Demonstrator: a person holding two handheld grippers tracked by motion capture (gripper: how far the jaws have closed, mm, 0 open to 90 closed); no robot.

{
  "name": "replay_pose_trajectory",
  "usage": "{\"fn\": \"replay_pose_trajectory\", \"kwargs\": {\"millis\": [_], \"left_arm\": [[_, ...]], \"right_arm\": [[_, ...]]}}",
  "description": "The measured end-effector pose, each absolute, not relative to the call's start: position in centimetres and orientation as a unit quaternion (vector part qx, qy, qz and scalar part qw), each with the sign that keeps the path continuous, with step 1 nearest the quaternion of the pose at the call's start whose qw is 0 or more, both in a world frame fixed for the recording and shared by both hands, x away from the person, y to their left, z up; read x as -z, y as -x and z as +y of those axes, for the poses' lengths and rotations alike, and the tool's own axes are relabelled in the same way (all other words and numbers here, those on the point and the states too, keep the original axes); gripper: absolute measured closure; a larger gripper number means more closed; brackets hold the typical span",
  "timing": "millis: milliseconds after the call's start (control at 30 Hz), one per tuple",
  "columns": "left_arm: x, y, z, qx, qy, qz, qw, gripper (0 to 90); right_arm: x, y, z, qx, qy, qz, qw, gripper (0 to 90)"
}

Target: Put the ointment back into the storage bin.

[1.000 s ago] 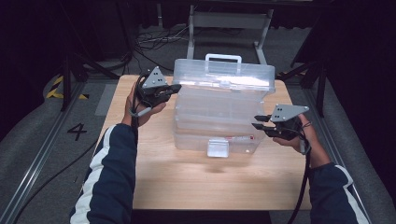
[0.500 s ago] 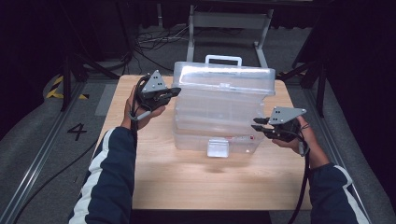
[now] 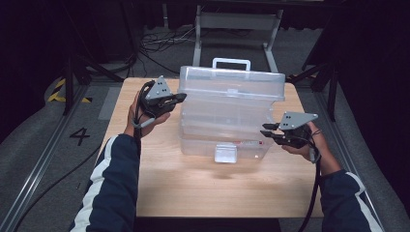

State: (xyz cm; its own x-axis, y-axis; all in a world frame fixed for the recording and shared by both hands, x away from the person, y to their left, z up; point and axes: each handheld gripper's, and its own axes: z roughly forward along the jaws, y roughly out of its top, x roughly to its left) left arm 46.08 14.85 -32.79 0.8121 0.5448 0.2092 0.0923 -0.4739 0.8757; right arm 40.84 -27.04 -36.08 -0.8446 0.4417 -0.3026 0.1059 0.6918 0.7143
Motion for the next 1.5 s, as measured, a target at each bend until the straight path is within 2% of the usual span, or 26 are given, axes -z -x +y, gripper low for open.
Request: {"fn": "replay_pose_trajectory", "kwargs": {"millis": [667, 1500], "left_arm": [[34.1, -45.1, 14.9, -0.237, -0.826, 0.193, 0.474, 89.7], [36.0, -43.8, 15.1, -0.229, -0.826, 0.199, 0.476, 89.8]], "right_arm": [[36.6, -40.4, -27.7, -0.380, -0.158, 0.884, 0.223, 77.2], [36.3, -39.4, -28.2, -0.372, -0.172, 0.882, 0.233, 77.4]]}}
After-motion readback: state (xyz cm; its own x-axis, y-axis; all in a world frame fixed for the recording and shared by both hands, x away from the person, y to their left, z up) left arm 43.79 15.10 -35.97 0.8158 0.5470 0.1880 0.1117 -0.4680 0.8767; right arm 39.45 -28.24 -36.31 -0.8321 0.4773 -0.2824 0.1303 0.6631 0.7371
